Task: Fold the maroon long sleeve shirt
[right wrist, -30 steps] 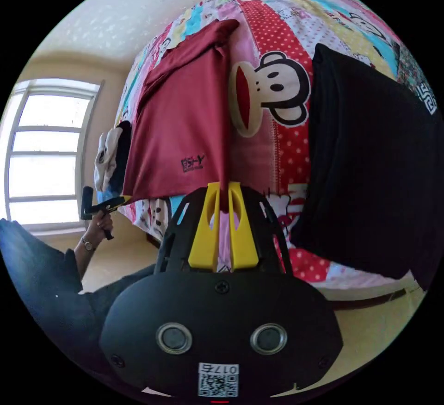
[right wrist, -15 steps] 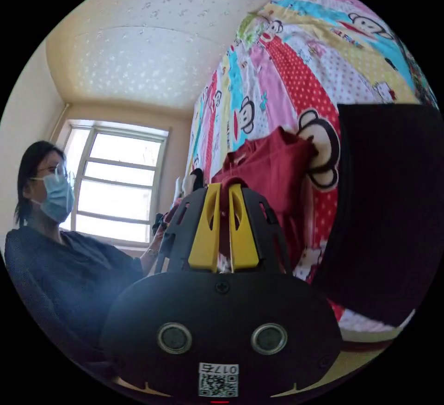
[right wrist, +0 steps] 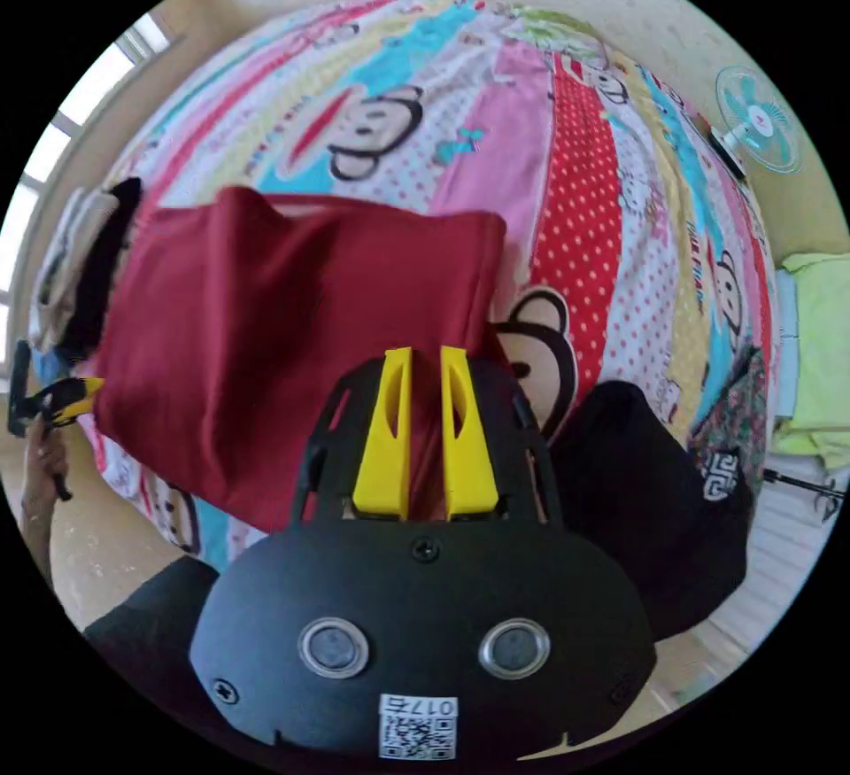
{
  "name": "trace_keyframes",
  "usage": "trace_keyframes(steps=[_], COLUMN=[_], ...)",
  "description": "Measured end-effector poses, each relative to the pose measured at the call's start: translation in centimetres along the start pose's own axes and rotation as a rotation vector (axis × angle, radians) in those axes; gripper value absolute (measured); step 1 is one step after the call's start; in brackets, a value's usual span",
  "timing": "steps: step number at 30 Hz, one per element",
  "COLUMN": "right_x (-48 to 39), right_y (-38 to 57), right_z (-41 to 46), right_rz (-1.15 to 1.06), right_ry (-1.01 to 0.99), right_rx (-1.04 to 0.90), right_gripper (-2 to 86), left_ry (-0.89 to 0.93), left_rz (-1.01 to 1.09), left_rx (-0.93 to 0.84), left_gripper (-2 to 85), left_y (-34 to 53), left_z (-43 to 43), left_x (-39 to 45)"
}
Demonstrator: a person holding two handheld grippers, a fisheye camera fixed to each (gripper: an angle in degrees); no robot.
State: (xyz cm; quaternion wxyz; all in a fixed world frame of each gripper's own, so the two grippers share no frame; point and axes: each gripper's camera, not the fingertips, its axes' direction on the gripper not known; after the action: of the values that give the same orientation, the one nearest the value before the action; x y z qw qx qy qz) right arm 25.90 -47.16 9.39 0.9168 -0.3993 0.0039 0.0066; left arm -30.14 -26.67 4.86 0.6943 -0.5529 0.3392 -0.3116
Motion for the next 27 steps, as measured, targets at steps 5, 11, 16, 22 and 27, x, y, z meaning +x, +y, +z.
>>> trace_keyframes(steps=[5,11,16,22,27], right_x=[2.8,11.0,14.5,18.0,21.6], right_y=[1.8,8.1,14.6,21.3,23.3], right_z=[-1.5,-7.0,-6.4,-3.1,-0.7], right_rz=[0.052,0.275,0.309,0.44,0.628], right_ry=[0.142,-0.134,-0.376,-0.643,-1.067], right_rx=[0.059,0.171,0.119,-0.005,0.048], right_gripper=[1.3,0.5,0.8,3.6,10.8], left_ry=[0.184,0.215,0.181,0.133,-0.023], left_rz=[-0.035,0.521,0.834,0.693,0.44], left_rx=[0.063,0.109,-0.161,-0.021,0.024], left_gripper=[7.0,5.1,6.8,13.5,18.2], left_y=[1.8,6.5,13.2,14.3,10.5], left_z=[-0.7,-1.9,9.5,10.8,13.6], left_x=[-0.8,15.7,26.9,22.4,13.2])
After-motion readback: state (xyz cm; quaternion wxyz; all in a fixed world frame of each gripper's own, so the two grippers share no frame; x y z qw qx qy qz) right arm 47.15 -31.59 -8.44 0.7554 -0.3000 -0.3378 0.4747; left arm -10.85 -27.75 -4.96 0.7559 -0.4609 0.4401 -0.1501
